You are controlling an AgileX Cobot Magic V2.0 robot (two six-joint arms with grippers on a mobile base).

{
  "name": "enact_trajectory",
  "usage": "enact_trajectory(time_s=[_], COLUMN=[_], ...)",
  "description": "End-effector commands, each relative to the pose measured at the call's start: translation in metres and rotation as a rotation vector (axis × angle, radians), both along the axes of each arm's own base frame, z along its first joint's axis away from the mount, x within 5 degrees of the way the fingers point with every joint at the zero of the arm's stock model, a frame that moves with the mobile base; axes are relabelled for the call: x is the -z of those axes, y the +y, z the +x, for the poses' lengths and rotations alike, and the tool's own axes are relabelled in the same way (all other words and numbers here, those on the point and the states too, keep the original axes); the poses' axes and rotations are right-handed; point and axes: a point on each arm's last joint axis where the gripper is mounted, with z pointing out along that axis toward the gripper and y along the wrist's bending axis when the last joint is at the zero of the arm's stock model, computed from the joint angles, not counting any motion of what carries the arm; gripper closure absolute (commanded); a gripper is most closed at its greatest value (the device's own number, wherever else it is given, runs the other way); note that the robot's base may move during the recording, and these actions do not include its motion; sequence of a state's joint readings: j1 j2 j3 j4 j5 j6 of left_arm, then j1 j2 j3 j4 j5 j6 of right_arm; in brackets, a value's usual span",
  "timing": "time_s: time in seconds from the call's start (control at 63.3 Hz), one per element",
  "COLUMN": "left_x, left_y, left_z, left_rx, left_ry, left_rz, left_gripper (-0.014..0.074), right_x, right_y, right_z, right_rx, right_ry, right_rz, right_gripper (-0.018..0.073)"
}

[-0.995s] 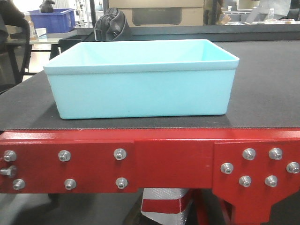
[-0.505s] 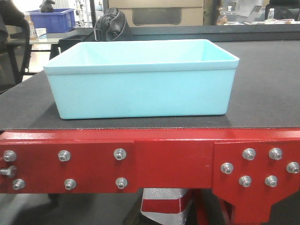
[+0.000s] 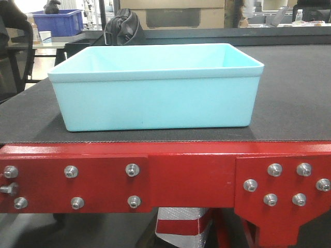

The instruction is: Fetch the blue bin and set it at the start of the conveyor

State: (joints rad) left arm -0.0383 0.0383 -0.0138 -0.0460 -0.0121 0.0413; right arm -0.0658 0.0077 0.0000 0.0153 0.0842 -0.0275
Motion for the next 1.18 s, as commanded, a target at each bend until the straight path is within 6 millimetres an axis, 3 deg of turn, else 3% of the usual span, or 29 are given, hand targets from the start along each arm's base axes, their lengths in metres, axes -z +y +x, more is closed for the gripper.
enact_trajectory(time_s=[0.0, 0.174, 1.169], left_x=[-0.0014, -0.0031, 0.0003], left_y=[0.0003, 0.0006, 0.0004], left_z=[-0.0013, -0.0027, -0.0031], left_rx=[-0.005, -0.008, -0.006], left_ry=[-0.023, -0.083, -0.049], left_rz=[0.007, 0.005, 0.006], left_gripper=[0.0707, 0.0707, 0.0707], right_x=[-0.0029, -0.0029, -0.0029], right_y=[-0.0003, -0.0003, -0.0003], right_z=[-0.0007, -0.0007, -0.0007], right_rx=[0.006, 0.006, 0.006], right_ry=[-0.034, -0.034, -0.034], right_rz=[0.000, 0.000, 0.000], right_gripper=[0.0725, 0.0725, 0.0725])
